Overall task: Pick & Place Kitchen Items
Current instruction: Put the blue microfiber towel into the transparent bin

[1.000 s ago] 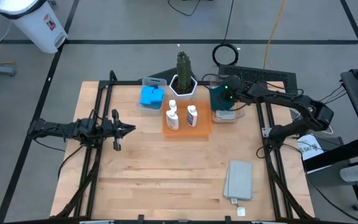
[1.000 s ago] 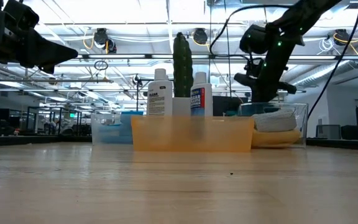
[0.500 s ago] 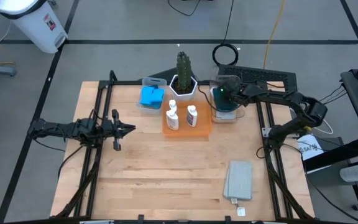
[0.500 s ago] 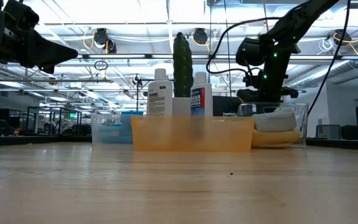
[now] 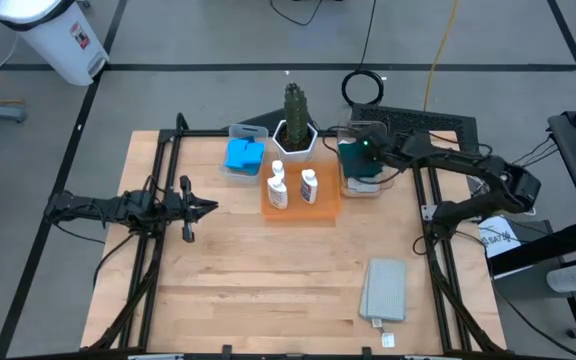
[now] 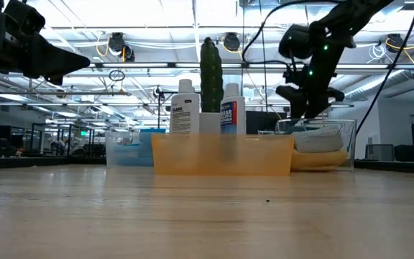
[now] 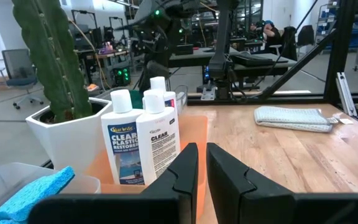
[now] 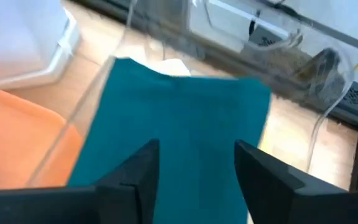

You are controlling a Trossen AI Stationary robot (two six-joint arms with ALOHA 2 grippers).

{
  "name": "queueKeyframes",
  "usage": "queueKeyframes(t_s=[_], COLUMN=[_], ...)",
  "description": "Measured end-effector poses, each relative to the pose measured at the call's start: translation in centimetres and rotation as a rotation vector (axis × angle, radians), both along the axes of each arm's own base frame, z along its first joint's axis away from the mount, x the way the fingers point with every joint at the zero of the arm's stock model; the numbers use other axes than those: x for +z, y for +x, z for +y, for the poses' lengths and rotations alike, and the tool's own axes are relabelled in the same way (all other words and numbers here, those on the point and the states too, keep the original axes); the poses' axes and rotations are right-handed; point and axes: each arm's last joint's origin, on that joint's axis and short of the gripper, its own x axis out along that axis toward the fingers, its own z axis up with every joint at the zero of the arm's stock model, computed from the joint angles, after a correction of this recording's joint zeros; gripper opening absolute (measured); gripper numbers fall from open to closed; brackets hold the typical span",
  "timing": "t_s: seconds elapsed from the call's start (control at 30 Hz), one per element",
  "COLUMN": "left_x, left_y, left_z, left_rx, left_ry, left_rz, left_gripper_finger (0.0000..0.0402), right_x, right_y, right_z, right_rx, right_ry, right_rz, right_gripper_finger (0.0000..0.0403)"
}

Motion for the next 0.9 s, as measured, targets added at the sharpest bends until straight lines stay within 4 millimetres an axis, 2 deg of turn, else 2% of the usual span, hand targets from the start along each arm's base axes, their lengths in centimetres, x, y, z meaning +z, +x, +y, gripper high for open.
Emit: queueKeyframes(t_s=[0.2, 0.33, 0.6, 0.8, 0.9], left_x=[0.0, 0.0, 0.0, 0.0, 0.0], left_y=[0.0, 0.0, 0.0, 0.0, 0.0], left_z=[0.0, 0.0, 0.0, 0.0, 0.0], left_rx=[0.0, 0.0, 0.0, 0.0, 0.0], left_ry=[0.0, 0.0, 0.0, 0.0, 0.0], left_rz=[0.0, 0.0, 0.0, 0.0, 0.0], left_gripper_finger=[0.0037, 0.0037, 0.0037, 0.0037, 0.0037], right_x=[1.6, 1.4, -1.8, -4.4, -5.4], right_y=[-0.7, -0.5, 0.7, 1.8, 2.2], right_z=[0.4, 0.4, -1.0, -1.9, -2.1], right_rx=[-0.021, 0.022, 0.023, 0.039, 0.052], right_ry=[-0.058, -0.016, 0.043, 0.12, 0.147], right_rz=[-0.06, -0.073, 0.041, 0.068, 0.081], right_gripper_finger=[0.0188, 0.0161, 0.0013, 0.0021, 0.0011])
